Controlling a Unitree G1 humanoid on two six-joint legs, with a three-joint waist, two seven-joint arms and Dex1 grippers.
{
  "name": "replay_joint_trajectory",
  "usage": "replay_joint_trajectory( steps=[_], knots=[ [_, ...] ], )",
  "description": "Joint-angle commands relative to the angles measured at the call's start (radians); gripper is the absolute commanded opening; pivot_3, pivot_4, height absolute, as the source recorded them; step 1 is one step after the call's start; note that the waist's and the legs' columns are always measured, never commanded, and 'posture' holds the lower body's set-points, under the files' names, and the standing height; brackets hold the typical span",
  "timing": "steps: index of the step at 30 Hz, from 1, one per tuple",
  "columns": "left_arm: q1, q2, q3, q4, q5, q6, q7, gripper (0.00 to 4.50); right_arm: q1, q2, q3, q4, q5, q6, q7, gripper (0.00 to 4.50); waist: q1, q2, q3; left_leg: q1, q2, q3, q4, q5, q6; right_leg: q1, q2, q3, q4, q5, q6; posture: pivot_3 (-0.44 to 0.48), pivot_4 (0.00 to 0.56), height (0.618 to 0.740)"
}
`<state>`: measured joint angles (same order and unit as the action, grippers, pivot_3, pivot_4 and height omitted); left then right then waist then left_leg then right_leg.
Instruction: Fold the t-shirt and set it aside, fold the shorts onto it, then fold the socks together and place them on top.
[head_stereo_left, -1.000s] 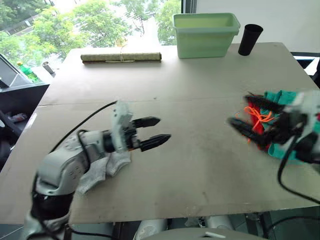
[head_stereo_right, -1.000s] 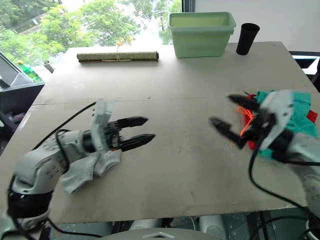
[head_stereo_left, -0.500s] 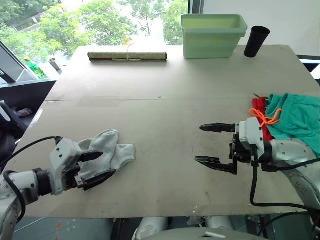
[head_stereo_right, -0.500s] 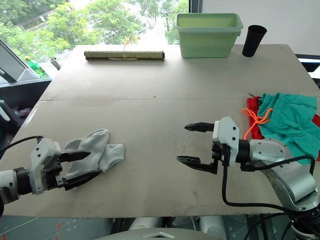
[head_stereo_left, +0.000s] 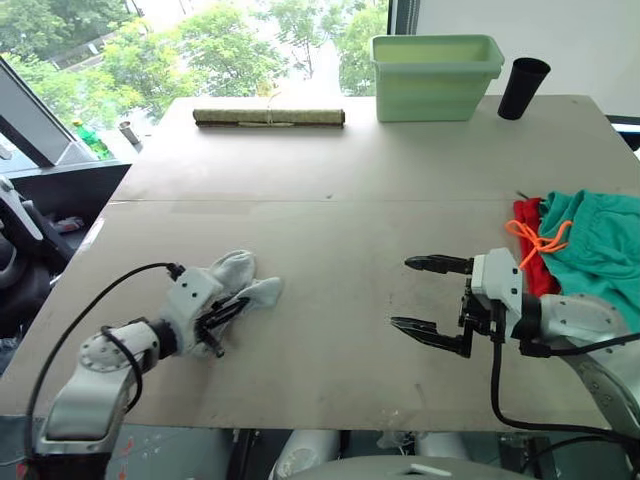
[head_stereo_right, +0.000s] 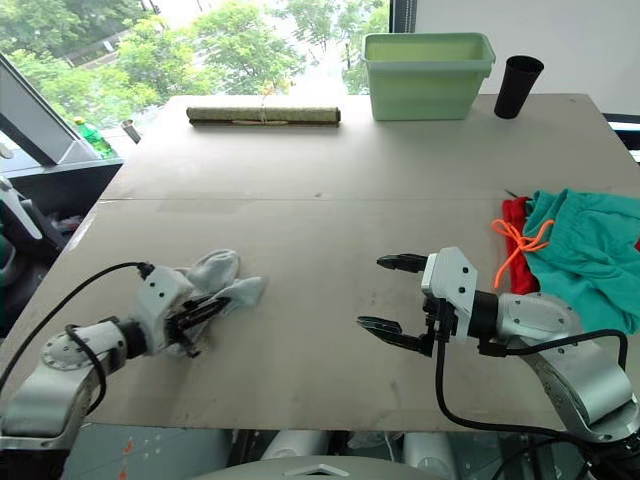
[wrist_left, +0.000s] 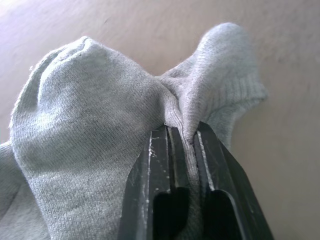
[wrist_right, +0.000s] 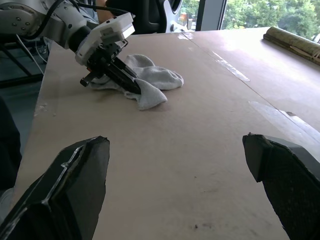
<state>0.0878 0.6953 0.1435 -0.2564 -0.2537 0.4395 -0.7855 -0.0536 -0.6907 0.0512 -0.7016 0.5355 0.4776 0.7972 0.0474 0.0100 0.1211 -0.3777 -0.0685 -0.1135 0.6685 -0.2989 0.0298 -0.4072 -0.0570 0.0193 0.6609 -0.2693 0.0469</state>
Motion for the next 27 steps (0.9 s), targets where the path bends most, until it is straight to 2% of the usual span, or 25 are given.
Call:
replay_joint_trajectory(
  steps=[1, 3, 7, 9, 12, 14, 15, 18, 20, 22, 25, 27],
  knots=[
    [-0.124, -0.072, -0.151, -0.026, 0.011, 0.086, 0.031, 0.05, 0.000, -0.003, -0.033, -0.040, -0.012, -0.003, -0.034, 4.50, 0.002, -0.002, 0.000, -0.001, -0.001, -0.001, 0.001, 0.000, 0.000, 0.000, 0.000, -0.001, 0.000, 0.000, 0.000, 0.000, 0.150, 0.740],
    [-0.227, -0.143, -0.212, -0.013, 0.025, 0.156, 0.084, 0.05, 0.001, -0.007, -0.033, -0.037, -0.029, -0.003, -0.049, 4.50, 0.002, -0.003, 0.000, -0.001, -0.001, -0.002, 0.001, 0.000, 0.000, 0.001, 0.000, -0.001, 0.000, 0.000, 0.000, 0.000, 0.150, 0.740],
    [-0.434, -0.342, -0.315, 0.105, 0.078, 0.274, 0.236, 0.05, -0.010, -0.012, -0.035, -0.022, -0.064, -0.009, -0.067, 4.50, -0.011, -0.009, 0.001, -0.001, -0.001, -0.003, 0.002, 0.000, 0.000, 0.001, 0.002, -0.001, 0.001, 0.000, 0.000, 0.000, 0.150, 0.740],
    [-0.488, -0.404, -0.337, 0.161, 0.095, 0.290, 0.277, 0.05, -0.016, -0.012, -0.036, -0.017, -0.072, -0.008, -0.074, 4.50, -0.018, -0.010, 0.001, -0.001, -0.001, -0.003, 0.002, 0.000, 0.000, 0.001, 0.003, -0.001, 0.001, 0.000, 0.000, 0.000, 0.150, 0.740],
    [-0.565, -0.538, -0.307, 0.257, 0.072, 0.361, 0.359, 0.05, -0.035, -0.017, -0.033, 0.004, -0.089, 0.023, -0.096, 4.50, -0.029, -0.011, 0.001, -0.001, -0.001, -0.003, 0.002, 0.000, 0.000, 0.001, 0.003, -0.001, 0.001, 0.000, 0.001, 0.000, 0.150, 0.740],
    [-0.575, -0.566, -0.281, 0.239, 0.042, 0.377, 0.352, 0.94, -0.043, -0.018, -0.029, 0.009, -0.092, 0.042, -0.103, 4.50, -0.031, -0.011, 0.001, -0.001, -0.001, -0.003, 0.002, 0.000, 0.000, 0.001, 0.003, -0.001, 0.001, 0.000, 0.001, 0.000, 0.150, 0.740],
    [-0.574, -0.557, -0.253, 0.199, 0.006, 0.401, 0.329, 1.29, -0.045, -0.016, -0.023, 0.012, -0.097, 0.046, -0.104, 4.50, -0.033, -0.011, 0.001, -0.001, 0.000, -0.003, 0.002, 0.000, 0.000, 0.001, 0.003, -0.001, 0.001, 0.000, 0.001, 0.000, 0.150, 0.740],
    [-0.568, -0.473, -0.113, 0.057, -0.170, 0.509, 0.216, 2.73, -0.055, -0.014, 0.012, 0.039, -0.137, 0.025, -0.096, 4.50, -0.040, -0.012, 0.002, -0.001, 0.000, -0.003, 0.002, 0.000, -0.001, -0.001, 0.003, -0.001, 0.001, 0.000, 0.000, 0.000, 0.150, 0.740],
    [-0.567, -0.410, -0.026, 0.015, -0.269, 0.558, 0.160, 2.73, -0.087, 0.005, 0.061, 0.087, -0.184, 0.005, -0.101, 4.50, -0.043, -0.012, 0.002, -0.002, 0.001, -0.003, 0.001, 0.001, -0.001, -0.002, 0.004, 0.000, 0.002, 0.000, 0.000, 0.000, 0.150, 0.740],
    [-0.552, -0.330, 0.017, 0.002, -0.314, 0.568, 0.108, 2.73, -0.120, 0.029, 0.104, 0.137, -0.225, 0.003, -0.115, 4.50, -0.050, -0.012, 0.002, -0.002, 0.001, -0.003, 0.001, 0.001, -0.002, -0.003, 0.004, 0.000, 0.002, 0.000, 0.000, 0.000, 0.150, 0.740],
    [-0.492, -0.185, -0.032, -0.036, -0.274, 0.474, 0.011, 2.73, -0.149, 0.062, 0.134, 0.174, -0.241, -0.009, -0.106, 4.50, -0.048, -0.012, 0.002, -0.002, 0.001, -0.004, 0.001, 0.001, -0.002, -0.003, 0.004, 0.000, 0.001, 0.000, 0.000, 0.000, 0.150, 0.740],
    [-0.453, -0.122, -0.080, -0.054, -0.239, 0.411, -0.024, 2.73, -0.160, 0.077, 0.144, 0.181, -0.247, -0.021, -0.096, 4.50, -0.047, -0.012, 0.002, -0.002, 0.000, -0.004, 0.000, 0.001, -0.002, -0.003, 0.003, 0.000, 0.000, 0.000, 0.000, 0.000, 0.150, 0.740]
  ],
)
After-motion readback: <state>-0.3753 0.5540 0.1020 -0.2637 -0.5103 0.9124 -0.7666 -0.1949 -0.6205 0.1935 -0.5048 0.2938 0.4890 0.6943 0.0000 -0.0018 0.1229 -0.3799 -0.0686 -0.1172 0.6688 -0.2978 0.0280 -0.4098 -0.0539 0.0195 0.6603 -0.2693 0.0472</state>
